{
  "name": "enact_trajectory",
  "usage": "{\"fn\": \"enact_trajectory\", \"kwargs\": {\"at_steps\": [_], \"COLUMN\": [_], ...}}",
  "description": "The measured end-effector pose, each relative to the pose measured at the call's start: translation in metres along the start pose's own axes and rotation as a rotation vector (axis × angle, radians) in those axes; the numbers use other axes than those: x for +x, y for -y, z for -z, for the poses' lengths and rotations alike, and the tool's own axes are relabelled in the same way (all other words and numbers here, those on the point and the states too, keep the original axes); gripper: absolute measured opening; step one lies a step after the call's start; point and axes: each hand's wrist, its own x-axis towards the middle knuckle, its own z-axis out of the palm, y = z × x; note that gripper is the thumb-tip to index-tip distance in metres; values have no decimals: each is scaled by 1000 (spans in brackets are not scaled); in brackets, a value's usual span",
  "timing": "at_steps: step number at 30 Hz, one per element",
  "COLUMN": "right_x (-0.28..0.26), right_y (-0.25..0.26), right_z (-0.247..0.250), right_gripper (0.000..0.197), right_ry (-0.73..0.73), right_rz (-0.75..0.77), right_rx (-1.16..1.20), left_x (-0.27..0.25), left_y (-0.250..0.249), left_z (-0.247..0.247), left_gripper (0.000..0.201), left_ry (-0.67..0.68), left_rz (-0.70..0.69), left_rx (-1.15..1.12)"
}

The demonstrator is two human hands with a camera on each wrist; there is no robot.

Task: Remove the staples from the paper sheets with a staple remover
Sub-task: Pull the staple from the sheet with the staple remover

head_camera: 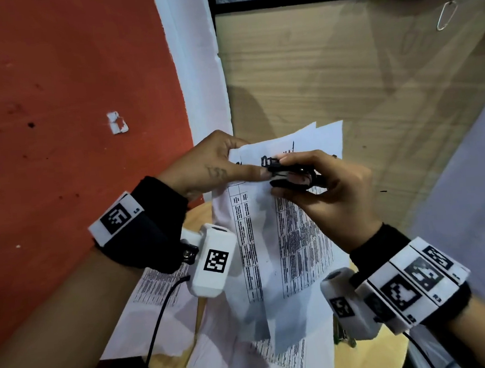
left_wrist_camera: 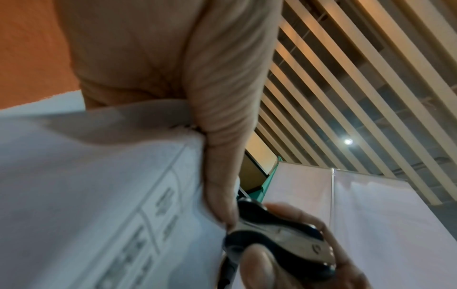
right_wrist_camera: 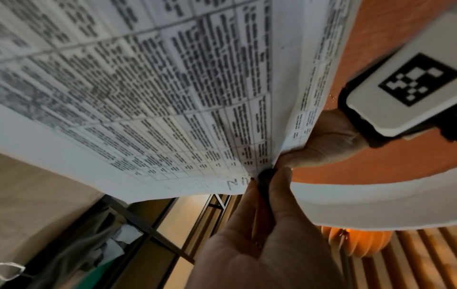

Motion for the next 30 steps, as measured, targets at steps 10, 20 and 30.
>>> {"fn": "enact_trajectory", "kwargs": {"at_steps": [10,20,30], "right_x": [-3,-5,-5], "right_y": [-2,-5,-6], "right_z": [-1,-1,-2], "right_gripper": [34,32,29], "right_ry": [-38,-39,-107], "right_rz": [-90,-72,-42], "right_rx": [173,102,-59], "left_x": [-3,2,4], "left_y": [-1,5,7], "left_z": [-3,-13,-26], "left_gripper": [10,11,37], "left_ry": [-1,-166,-326], "left_rz": [-42,-67,-121], "left_rx": [-45,222,594]}}
